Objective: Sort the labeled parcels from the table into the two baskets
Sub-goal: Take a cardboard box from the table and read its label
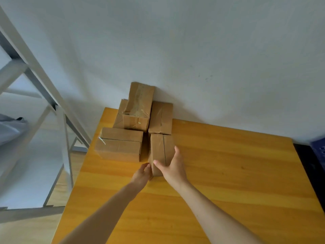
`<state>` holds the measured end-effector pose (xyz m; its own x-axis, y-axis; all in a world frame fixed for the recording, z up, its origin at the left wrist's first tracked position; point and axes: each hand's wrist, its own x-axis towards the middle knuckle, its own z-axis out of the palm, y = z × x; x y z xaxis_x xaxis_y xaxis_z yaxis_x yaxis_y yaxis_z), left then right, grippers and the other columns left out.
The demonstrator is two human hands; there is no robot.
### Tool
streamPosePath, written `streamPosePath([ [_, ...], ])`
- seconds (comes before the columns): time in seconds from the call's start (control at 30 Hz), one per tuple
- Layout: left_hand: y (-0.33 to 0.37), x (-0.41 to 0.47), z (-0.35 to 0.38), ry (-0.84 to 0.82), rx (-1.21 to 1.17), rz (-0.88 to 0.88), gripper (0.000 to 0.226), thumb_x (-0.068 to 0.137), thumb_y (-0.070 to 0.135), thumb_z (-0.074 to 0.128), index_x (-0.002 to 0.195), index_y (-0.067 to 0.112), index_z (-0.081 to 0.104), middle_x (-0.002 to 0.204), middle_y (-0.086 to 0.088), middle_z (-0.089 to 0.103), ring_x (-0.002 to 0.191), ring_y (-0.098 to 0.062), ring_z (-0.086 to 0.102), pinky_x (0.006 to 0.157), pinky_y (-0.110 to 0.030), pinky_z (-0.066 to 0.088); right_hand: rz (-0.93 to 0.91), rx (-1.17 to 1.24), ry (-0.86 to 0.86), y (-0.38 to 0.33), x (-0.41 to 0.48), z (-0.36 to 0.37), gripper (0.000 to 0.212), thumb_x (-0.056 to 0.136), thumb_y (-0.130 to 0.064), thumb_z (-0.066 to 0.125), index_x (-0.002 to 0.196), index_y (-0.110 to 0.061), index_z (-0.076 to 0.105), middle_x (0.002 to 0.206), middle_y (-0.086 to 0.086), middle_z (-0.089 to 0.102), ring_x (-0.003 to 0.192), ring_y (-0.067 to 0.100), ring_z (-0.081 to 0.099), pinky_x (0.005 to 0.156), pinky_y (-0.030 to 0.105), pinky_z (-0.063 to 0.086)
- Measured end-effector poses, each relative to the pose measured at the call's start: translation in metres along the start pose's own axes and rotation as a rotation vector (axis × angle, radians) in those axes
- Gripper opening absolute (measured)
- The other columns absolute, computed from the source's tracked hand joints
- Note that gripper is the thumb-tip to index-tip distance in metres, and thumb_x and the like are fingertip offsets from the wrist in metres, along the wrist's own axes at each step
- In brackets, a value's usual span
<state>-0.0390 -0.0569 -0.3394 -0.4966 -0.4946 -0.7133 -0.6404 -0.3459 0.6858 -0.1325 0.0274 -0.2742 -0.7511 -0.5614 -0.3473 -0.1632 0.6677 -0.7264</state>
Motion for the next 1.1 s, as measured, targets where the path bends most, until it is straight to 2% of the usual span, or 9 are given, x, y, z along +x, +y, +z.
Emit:
streamPosePath([
  [0.2,0.004,-0.013,0.012,-0.068,-0.046,0.032,0.038,0.099,0.052,0.032,0.133,0.039,0.038,0.122,0.002,0.053,0.113,-0.023,0.053,0.088,-0.038,0.042,0.072,-0.056,0.049,0.004,-0.002,-0.005,0.117,0.067,-0.059,0.077,0.153,-0.024,0.004,0.156,0.004,0.019,0.144,0.025,0.017,0.115,0.042,0.026],
  [0.37,0.018,-0.032,0.037,-0.170,-0.077,0.094,0.025,0.101,0.047,0.034,0.125,0.048,0.039,0.100,0.027,0.050,0.091,0.001,0.050,0.083,-0.033,0.038,0.188,-0.045,0.125,0.021,-0.010,-0.025,0.120,0.065,-0.058,0.078,0.152,-0.021,0.005,0.153,0.007,0.020,0.142,0.029,0.016,0.112,0.045,0.030],
  [0.47,0.021,-0.045,0.056,-0.240,-0.050,0.109,0.019,0.103,0.041,0.033,0.115,0.053,0.040,0.101,0.027,0.049,0.087,0.010,0.046,0.083,-0.032,0.037,0.259,-0.080,0.212,0.030,-0.016,-0.040,0.114,0.065,-0.057,0.077,0.151,-0.022,0.010,0.149,0.007,0.027,0.139,0.030,0.024,0.107,0.047,0.035],
  [0.57,0.027,-0.056,0.067,-0.305,0.029,0.163,0.027,0.103,0.038,0.033,0.123,0.057,0.035,0.118,0.020,0.047,0.106,-0.002,0.048,0.092,-0.033,0.035,0.269,-0.013,0.263,0.036,-0.022,-0.061,0.109,0.065,-0.053,0.076,0.150,-0.025,0.015,0.145,0.005,0.032,0.135,0.028,0.030,0.105,0.047,0.038],
  [0.7,0.044,-0.064,0.075,-0.238,0.140,0.244,0.051,0.101,0.045,0.034,0.150,0.038,0.019,0.144,0.004,0.037,0.131,-0.019,0.038,0.090,-0.028,0.032,0.191,0.193,0.263,0.038,-0.026,-0.094,0.102,0.070,-0.045,0.078,0.150,-0.025,0.019,0.148,0.002,0.030,0.136,0.023,0.033,0.106,0.042,0.038],
  [0.77,0.060,-0.069,0.076,-0.141,0.123,0.214,0.060,0.099,0.049,0.037,0.152,0.027,0.020,0.141,0.000,0.043,0.126,-0.023,0.044,0.090,-0.030,0.038,0.146,0.330,0.235,0.033,-0.028,-0.111,0.095,0.073,-0.040,0.077,0.150,-0.026,0.022,0.147,0.000,0.034,0.131,0.019,0.039,0.098,0.033,0.041],
  [0.87,0.086,-0.078,0.076,-0.103,-0.059,0.174,0.061,0.096,0.051,0.045,0.148,0.022,0.031,0.140,0.000,0.045,0.124,-0.022,0.046,0.099,-0.038,0.043,0.109,0.526,0.202,0.023,-0.032,-0.140,0.080,0.078,-0.036,0.075,0.144,-0.028,0.031,0.131,-0.006,0.048,0.106,0.005,0.052,0.076,0.021,0.044],
  [0.97,0.111,-0.089,0.071,-0.215,-0.235,0.207,0.052,0.098,0.052,0.039,0.142,0.026,0.038,0.137,-0.003,0.048,0.118,-0.024,0.052,0.099,-0.043,0.044,0.139,0.725,0.169,0.013,-0.035,-0.170,0.065,0.082,-0.033,0.071,0.138,-0.029,0.039,0.122,-0.003,0.058,0.101,0.012,0.059,0.072,0.029,0.052],
  [1.1,0.141,-0.099,0.063,-0.326,-0.259,0.268,0.048,0.096,0.056,0.040,0.138,0.035,0.043,0.133,-0.004,0.053,0.116,-0.026,0.055,0.105,-0.051,0.041,0.139,0.990,0.052,0.001,-0.033,-0.196,0.043,0.089,-0.032,0.061,0.126,-0.011,0.056,0.115,0.012,0.065,0.096,0.024,0.062,0.067,0.035,0.052],
])
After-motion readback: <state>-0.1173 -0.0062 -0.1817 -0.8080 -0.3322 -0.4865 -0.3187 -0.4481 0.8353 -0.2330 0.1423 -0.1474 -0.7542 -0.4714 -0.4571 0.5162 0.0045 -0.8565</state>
